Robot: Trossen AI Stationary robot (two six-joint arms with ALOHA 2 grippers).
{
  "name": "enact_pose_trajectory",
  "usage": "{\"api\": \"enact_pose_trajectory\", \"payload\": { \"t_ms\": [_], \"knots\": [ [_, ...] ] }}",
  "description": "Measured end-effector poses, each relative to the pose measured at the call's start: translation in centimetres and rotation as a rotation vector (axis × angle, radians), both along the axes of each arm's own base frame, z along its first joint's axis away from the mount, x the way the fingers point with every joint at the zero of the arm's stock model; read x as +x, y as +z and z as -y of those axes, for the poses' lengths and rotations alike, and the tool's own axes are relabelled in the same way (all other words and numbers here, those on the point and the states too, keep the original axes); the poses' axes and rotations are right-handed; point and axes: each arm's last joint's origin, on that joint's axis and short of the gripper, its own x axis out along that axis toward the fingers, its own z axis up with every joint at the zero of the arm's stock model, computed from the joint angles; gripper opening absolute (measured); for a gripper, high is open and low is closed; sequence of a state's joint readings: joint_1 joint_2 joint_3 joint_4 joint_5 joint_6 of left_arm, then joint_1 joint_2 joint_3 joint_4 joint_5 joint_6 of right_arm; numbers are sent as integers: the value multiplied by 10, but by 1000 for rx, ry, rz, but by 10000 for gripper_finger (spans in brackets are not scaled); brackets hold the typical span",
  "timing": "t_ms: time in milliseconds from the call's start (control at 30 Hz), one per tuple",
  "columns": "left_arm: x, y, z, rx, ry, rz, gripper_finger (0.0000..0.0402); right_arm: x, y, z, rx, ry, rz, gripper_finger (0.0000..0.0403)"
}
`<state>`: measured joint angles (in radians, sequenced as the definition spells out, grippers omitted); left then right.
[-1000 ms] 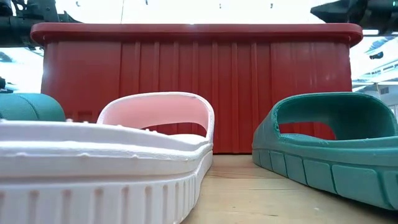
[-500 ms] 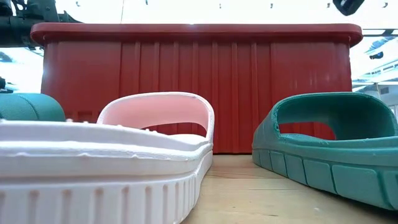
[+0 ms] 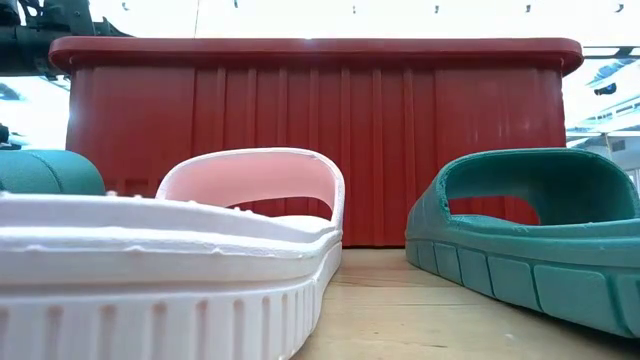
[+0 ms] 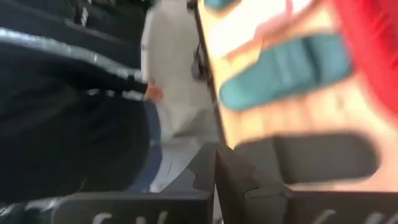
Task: Pick and place slides into bin
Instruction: Put the right pink slipper into the red bin
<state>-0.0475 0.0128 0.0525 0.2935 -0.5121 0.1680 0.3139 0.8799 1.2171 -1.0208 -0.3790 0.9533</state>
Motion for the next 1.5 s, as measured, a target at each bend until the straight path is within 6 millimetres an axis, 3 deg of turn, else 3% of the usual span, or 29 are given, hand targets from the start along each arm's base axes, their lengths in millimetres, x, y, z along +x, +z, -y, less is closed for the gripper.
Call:
{"api": "enact_pose_trajectory", "payload": {
  "t_ms": [133, 300, 500, 767, 933, 1133, 1333, 1500],
  "knots": [
    [0, 0, 0, 0, 0, 0, 27, -2, -8, -19, 5, 30, -140, 14],
    [0, 0, 0, 0, 0, 0, 24, -10, -23, -37, -134, 99, -289, 22],
    [0, 0, 0, 0, 0, 0, 34, -15, -49, -57, -229, 182, -359, 88],
    [0, 0, 0, 0, 0, 0, 29, -23, -117, -83, -252, 261, -409, 221],
    [0, 0, 0, 0, 0, 0, 23, -27, -168, -81, -279, 227, -482, 268],
    [0, 0, 0, 0, 0, 0, 31, -34, -201, -73, -313, 210, -541, 283],
    [0, 0, 0, 0, 0, 0, 35, -31, -216, -80, -174, 278, -484, 277],
    [0, 0, 0, 0, 0, 0, 27, -34, -226, -76, -191, 277, -507, 264]
  ]
}}
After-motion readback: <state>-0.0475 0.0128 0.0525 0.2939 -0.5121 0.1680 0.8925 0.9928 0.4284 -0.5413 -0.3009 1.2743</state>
